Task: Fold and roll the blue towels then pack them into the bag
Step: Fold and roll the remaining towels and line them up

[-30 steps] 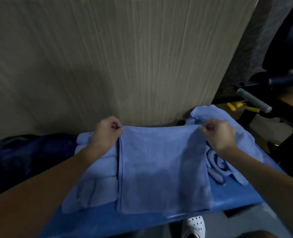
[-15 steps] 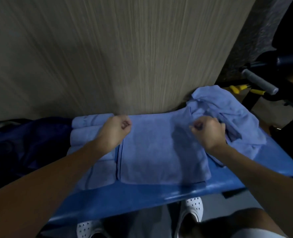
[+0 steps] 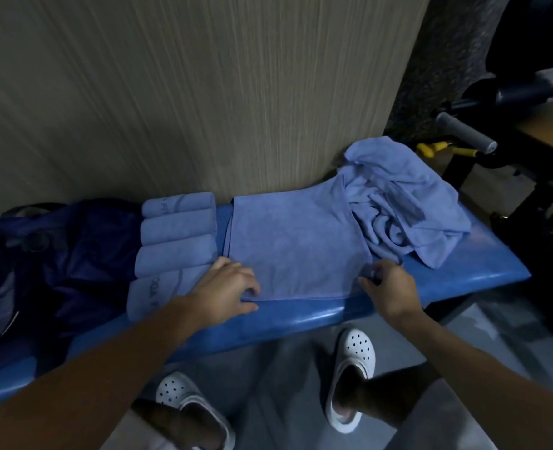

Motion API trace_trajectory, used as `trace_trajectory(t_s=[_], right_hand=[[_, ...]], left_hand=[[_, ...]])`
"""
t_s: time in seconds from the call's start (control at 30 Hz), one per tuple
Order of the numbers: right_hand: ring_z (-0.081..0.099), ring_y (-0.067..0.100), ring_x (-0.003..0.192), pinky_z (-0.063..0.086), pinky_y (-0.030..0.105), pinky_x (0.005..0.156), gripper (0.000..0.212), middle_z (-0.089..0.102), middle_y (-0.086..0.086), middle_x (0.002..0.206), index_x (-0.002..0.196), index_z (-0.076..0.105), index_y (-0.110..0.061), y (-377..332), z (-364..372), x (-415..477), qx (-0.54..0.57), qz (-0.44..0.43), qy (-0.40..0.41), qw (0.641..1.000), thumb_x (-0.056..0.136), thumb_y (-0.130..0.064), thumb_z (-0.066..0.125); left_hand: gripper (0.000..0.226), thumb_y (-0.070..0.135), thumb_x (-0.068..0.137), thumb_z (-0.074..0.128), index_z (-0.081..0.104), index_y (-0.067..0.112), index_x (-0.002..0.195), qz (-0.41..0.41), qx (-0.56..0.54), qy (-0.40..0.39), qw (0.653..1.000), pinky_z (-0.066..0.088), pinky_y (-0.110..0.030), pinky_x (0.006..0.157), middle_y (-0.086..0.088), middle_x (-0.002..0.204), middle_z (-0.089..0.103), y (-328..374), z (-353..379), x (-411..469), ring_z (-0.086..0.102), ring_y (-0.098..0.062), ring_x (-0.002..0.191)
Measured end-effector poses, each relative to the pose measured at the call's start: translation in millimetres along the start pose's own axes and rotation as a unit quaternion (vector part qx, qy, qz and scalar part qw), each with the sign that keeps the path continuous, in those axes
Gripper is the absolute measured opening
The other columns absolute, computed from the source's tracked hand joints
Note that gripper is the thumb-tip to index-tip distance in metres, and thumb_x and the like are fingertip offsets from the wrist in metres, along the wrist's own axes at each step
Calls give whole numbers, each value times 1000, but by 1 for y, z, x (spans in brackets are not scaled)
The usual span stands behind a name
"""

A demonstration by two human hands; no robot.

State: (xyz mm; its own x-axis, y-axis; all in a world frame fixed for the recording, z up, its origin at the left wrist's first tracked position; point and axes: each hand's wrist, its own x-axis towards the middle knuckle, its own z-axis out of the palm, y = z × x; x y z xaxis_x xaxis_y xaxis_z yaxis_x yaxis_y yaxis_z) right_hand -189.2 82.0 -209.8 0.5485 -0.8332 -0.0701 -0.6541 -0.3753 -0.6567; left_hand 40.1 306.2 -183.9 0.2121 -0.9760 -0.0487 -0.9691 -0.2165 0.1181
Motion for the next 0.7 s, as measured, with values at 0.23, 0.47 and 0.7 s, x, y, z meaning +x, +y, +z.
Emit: trace_trajectory(t_s=[0.23,0.47,0.7], right_hand=[[61,31,92,44,40,86,8,64,0,82,90,63,-22,-10,-5,3,-51,56,-4,997,85,-27,67],[55,18,77,37,11,57,31,59,6,84,106,56,-7,-20,-5,-7,114,6,-22,993,81,-7,74],[53,18,78,39,24,70,41,55,2,78,113,53,-6,-22,-4,-9,133,44,-19,990,82,-17,76]], left_hand=[[8,21,83,67,66,25,76,19,51,39,998,25,-24,83,11,81,62,1,-5,3,55,-11,78],[17,10,66,70,58,19,74,9,93,42,995,28,-32,72,4,69,59,-7,-6,-3,58,-21,65],[36,3,43,86,56,20,55,-37,172,12,984,27,-32,68,4,60,52,-10,-7,-9,55,-21,57]])
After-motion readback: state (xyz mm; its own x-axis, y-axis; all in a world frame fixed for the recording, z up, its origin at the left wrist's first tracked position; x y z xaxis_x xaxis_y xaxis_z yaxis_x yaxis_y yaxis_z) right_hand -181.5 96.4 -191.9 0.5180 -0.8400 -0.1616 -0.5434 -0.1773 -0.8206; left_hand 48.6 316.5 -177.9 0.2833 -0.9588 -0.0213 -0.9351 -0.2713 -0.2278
